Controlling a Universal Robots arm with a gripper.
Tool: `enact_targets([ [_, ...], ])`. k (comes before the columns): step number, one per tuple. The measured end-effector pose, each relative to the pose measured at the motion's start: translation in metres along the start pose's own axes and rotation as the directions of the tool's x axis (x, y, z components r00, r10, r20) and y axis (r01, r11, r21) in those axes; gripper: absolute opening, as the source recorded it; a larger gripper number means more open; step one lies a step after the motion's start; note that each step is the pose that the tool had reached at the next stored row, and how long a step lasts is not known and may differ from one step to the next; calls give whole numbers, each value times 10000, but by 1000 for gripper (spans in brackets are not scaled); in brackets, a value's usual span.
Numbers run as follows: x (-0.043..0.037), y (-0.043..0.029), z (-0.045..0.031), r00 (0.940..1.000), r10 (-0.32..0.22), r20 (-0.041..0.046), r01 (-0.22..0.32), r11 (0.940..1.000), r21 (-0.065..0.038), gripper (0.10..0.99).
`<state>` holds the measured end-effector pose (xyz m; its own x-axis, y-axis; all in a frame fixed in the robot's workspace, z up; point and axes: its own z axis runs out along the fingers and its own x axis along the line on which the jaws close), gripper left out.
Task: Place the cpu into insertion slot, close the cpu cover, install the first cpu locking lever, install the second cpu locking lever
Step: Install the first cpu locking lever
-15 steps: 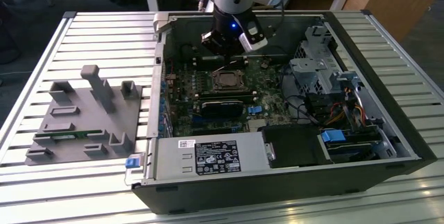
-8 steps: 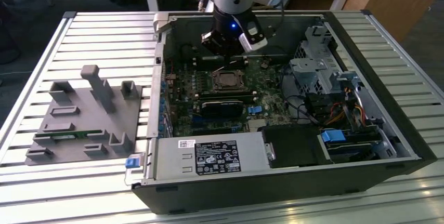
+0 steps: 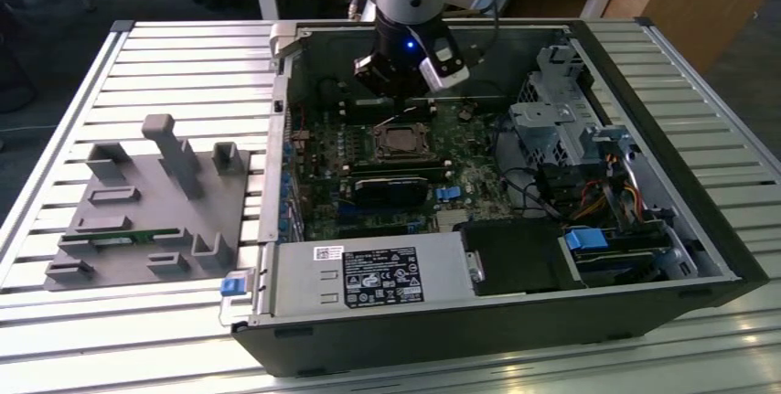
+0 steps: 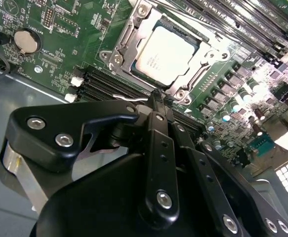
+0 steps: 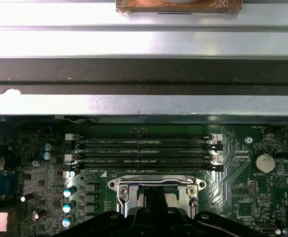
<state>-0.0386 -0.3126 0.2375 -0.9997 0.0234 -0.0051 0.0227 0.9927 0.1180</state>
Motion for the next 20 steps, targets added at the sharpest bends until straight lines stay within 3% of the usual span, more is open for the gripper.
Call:
enact_targets([
  [20, 2, 30, 76, 10000, 2, 1, -2, 10000, -1, 106],
])
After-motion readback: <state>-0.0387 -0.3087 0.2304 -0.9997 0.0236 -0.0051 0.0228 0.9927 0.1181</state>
